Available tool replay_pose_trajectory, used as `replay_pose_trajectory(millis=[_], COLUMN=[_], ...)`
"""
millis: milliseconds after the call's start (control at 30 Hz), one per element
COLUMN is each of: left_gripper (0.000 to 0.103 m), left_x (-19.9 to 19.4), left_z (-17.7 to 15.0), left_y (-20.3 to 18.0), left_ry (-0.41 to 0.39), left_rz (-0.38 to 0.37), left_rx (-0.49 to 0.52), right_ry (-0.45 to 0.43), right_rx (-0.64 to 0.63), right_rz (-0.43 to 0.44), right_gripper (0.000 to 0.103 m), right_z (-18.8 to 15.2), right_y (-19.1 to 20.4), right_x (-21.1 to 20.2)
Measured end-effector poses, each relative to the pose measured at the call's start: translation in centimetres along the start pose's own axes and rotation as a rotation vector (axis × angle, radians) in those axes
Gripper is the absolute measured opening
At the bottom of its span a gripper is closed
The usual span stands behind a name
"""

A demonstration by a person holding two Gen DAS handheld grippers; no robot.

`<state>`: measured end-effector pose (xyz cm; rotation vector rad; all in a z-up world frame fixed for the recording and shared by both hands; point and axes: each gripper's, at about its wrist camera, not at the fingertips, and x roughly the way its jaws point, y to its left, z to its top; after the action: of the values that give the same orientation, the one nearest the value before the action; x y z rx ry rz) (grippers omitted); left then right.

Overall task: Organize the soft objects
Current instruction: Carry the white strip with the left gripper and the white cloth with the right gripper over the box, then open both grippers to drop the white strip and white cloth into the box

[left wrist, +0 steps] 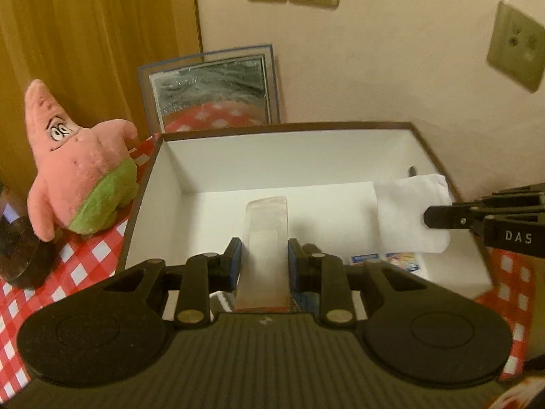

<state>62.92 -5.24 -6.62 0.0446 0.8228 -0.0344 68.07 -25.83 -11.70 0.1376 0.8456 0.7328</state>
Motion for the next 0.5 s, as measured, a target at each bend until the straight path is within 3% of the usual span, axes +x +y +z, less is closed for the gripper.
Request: replay_pose_trajectory(millis=[300, 333, 433, 500], left_gripper=[0.026, 0.03, 0.053, 0.057], left_x=[5.3, 5.6, 6.7, 7.1], left_z=[2.3, 2.6, 3.5, 4.0], left_y=[0.3, 0.3, 0.6, 0.9], left_ry=[0.046, 0.044, 0.035, 0.027], left_rz=[0.029, 0.032, 0.042, 0.044], left_rx=[0.03, 0.03, 0.022, 0.011], right_ry=[-0.007, -0.013, -0.04, -0.054], right_rx=[0.027, 0.035, 0.059, 0.064], right_rz=[0.003, 0.011, 0.029, 0.052], right_gripper=[0.002, 0.002, 0.002, 0.003], right_z=[1.9, 2.1, 2.9, 3.4], right_y=[-1.5, -1.6, -1.8, -1.7], right_x=[3.5, 3.8, 4.4, 4.8])
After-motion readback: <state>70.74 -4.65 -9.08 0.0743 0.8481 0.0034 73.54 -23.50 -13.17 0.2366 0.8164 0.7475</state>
